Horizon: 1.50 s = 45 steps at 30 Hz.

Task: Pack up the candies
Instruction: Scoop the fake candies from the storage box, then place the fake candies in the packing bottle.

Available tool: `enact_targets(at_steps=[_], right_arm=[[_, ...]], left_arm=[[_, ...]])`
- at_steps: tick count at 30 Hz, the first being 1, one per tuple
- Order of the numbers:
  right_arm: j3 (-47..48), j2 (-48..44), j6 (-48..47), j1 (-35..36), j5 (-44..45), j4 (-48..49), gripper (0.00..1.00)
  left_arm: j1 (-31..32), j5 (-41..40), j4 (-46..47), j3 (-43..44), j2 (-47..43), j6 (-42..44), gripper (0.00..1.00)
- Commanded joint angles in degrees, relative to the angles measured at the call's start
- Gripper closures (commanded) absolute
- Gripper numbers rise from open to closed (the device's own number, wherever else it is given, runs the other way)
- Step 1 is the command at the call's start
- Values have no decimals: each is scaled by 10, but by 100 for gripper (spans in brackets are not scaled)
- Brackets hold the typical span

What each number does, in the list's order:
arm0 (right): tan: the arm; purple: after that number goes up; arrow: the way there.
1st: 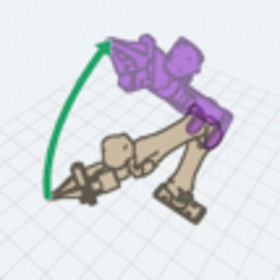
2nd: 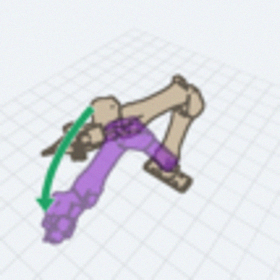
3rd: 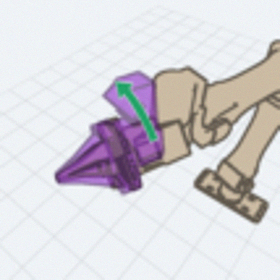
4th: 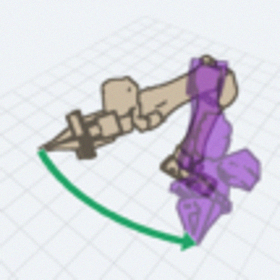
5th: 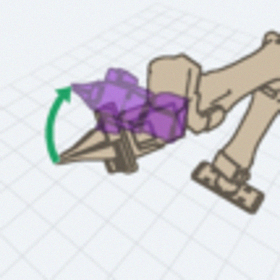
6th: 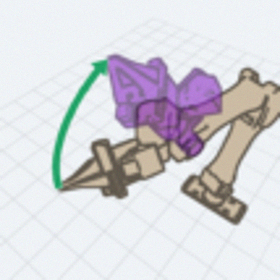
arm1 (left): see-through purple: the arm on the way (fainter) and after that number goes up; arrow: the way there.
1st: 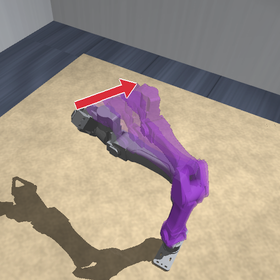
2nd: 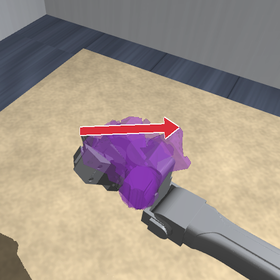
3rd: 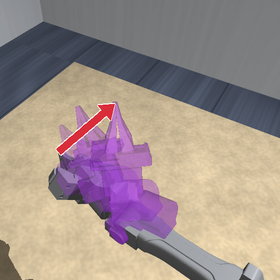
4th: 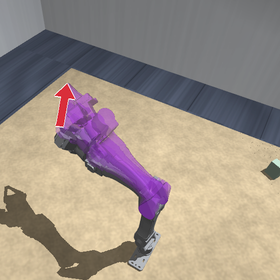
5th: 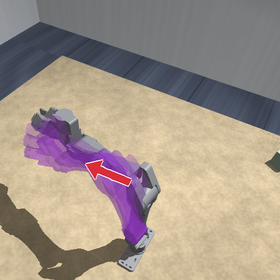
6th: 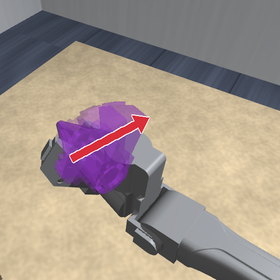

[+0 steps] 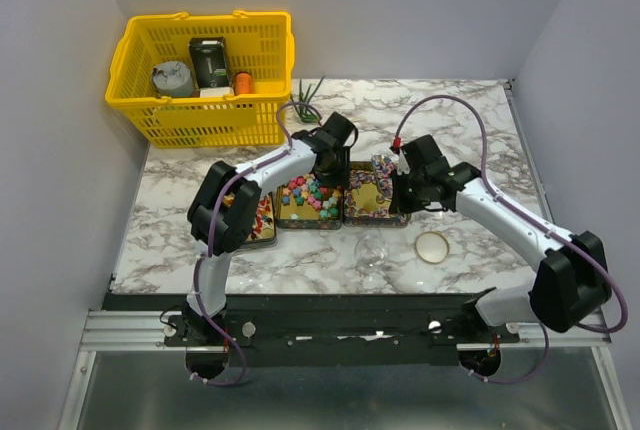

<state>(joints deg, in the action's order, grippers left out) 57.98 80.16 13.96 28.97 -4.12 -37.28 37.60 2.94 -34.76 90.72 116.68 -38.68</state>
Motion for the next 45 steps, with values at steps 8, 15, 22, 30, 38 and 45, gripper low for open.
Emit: enact_targets(at_steps=[8, 15, 22, 30, 38, 45], right_arm=[[-23, -121, 43, 38, 18, -100, 99], [-28, -178, 77, 85, 4, -181, 99], [-41, -208, 115, 152, -19, -238, 99], [-17, -178, 139, 191, -78, -304, 99], [-6, -142, 126, 192, -147, -347, 99], [14, -100, 123, 192, -188, -358, 99]], left_arm=[[-3, -25, -3, -11, -76, 6, 22], [-3, -102, 28, -77, -179, 22, 1], [-3, -175, 126, -216, -310, 41, 1], [-3, -241, 220, -352, -399, 62, 1], [-3, -271, 246, -394, -432, 76, 1], [-3, -262, 246, -387, -413, 77, 1]])
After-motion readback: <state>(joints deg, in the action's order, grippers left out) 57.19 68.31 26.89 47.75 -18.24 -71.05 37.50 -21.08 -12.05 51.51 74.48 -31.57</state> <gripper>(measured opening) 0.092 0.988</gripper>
